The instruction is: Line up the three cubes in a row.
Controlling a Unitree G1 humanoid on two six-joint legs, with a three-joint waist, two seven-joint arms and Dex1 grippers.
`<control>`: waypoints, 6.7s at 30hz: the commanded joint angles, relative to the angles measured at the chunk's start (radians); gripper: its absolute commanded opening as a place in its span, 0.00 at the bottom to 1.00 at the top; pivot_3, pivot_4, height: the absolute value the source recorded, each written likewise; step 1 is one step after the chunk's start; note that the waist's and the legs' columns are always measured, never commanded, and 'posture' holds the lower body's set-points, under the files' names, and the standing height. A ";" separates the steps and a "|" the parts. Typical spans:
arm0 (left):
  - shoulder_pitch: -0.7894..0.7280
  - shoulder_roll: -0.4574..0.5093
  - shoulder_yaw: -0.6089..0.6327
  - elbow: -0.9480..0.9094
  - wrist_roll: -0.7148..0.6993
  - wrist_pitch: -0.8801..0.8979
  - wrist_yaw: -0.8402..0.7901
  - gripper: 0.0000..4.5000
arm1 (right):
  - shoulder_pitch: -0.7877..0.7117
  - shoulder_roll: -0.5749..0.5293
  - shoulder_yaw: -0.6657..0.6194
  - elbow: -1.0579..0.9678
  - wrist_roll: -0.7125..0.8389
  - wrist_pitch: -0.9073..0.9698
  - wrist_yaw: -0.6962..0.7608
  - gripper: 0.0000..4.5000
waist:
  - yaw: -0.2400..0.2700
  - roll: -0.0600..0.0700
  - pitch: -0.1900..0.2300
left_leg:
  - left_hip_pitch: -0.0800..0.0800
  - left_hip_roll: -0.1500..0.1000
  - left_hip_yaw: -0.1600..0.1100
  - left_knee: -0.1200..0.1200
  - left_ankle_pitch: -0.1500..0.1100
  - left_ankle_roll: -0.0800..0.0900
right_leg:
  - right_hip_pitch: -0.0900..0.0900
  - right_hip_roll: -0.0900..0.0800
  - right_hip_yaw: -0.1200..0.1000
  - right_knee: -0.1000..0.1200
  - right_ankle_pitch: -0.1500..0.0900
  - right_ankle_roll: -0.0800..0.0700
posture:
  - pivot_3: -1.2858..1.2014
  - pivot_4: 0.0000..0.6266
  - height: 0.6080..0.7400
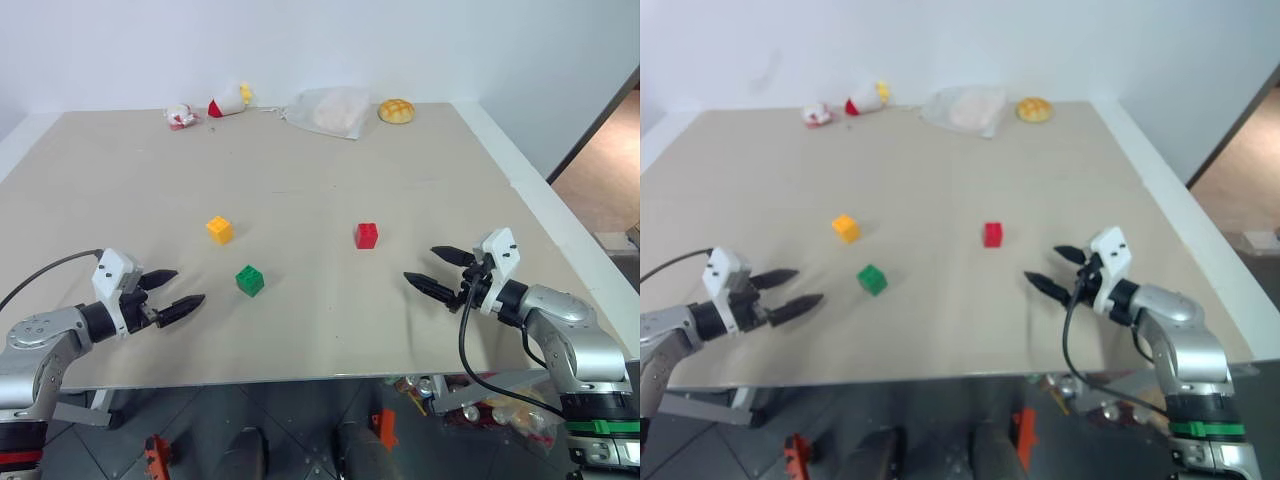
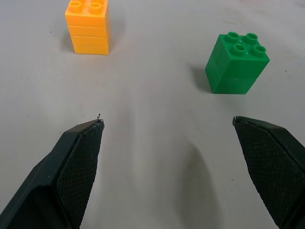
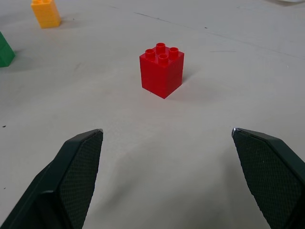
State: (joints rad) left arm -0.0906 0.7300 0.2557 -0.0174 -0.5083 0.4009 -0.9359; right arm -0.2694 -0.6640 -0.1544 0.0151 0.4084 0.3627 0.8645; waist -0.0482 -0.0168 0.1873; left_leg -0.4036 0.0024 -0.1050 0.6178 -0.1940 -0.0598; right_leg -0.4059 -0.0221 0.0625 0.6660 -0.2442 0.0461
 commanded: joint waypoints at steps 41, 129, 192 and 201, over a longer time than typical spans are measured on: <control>-0.054 -0.026 -0.128 -0.317 -0.020 0.059 0.028 1.00 | -0.310 0.398 0.213 0.057 -0.293 0.200 -0.557 1.00 | -0.001 -0.001 0.000 | -0.001 0.006 0.001 0.000 0.000 0.000 | -0.002 0.007 0.002 0.000 0.002 -0.003 | 0.52 0.24 1.00; -0.052 -0.081 -0.129 -0.035 0.057 -0.042 0.016 1.00 | -0.517 0.022 0.155 0.105 0.033 -0.016 0.524 0.99 | 0.001 0.001 0.006 | 0.000 0.025 0.025 -0.002 0.002 0.003 | -0.006 0.020 0.011 -0.001 0.006 -0.008 | 0.52 0.24 1.00; -0.706 -0.397 -0.505 0.738 0.390 -0.468 -0.439 0.30 | -0.015 -0.133 0.045 -0.264 0.138 0.077 0.304 1.00 | 0.000 -0.001 0.007 | -0.004 0.024 0.030 0.006 0.001 0.003 | -0.004 0.018 0.012 -0.003 0.008 0.000 | 0.52 0.24 1.00; -0.692 -0.406 -0.496 0.733 0.396 -0.449 -0.426 0.30 | -0.043 -0.119 0.073 -0.243 0.127 0.069 0.305 1.00 | 0.000 -0.001 0.007 | -0.004 0.024 0.030 0.006 0.001 0.003 | -0.003 0.018 0.012 -0.003 0.008 0.000 | 0.52 0.24 1.00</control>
State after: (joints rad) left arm -0.7952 0.3296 -0.2296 0.7132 -0.1196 -0.0556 -1.3465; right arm -0.2895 -0.7831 -0.0762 -0.2122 0.5275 0.4476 1.1713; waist -0.0485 -0.0174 0.1944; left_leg -0.4076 0.0259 -0.0751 0.6238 -0.1930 -0.0568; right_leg -0.4093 -0.0040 0.0749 0.6634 -0.2361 0.0465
